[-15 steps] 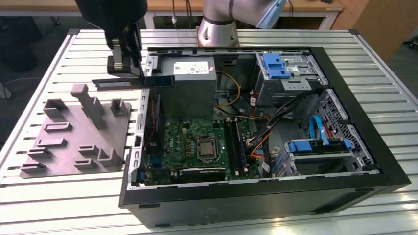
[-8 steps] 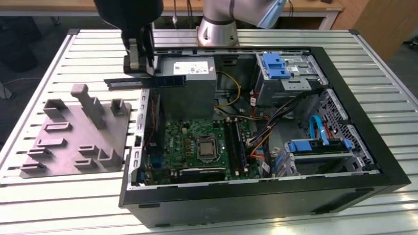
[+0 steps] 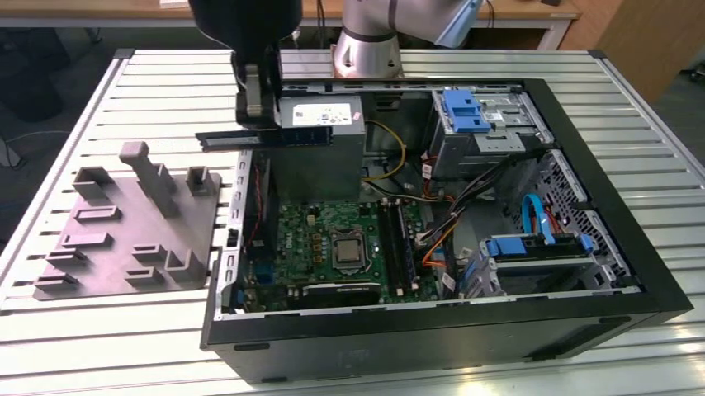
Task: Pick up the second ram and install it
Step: 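Pick up the second ram and move it above second insertion slot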
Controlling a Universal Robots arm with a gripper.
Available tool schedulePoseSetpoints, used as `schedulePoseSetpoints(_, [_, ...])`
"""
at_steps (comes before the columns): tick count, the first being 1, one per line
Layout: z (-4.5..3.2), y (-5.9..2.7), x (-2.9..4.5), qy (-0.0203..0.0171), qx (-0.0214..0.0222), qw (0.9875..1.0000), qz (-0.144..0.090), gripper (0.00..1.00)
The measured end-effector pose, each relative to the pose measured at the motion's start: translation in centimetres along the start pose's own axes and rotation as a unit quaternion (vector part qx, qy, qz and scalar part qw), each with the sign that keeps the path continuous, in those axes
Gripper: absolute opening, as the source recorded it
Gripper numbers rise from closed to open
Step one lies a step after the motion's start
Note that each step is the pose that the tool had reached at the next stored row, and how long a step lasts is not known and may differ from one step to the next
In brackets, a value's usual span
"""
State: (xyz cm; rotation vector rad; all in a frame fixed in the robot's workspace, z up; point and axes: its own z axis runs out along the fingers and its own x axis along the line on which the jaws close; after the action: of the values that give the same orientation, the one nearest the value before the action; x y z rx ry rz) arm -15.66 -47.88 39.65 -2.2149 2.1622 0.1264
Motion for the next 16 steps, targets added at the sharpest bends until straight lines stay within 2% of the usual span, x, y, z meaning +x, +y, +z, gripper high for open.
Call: schedulePoseSetpoints(16, [-0.08, -3.92, 0.05, 0.0000, 0.0000, 1.0000, 0.000, 0.14])
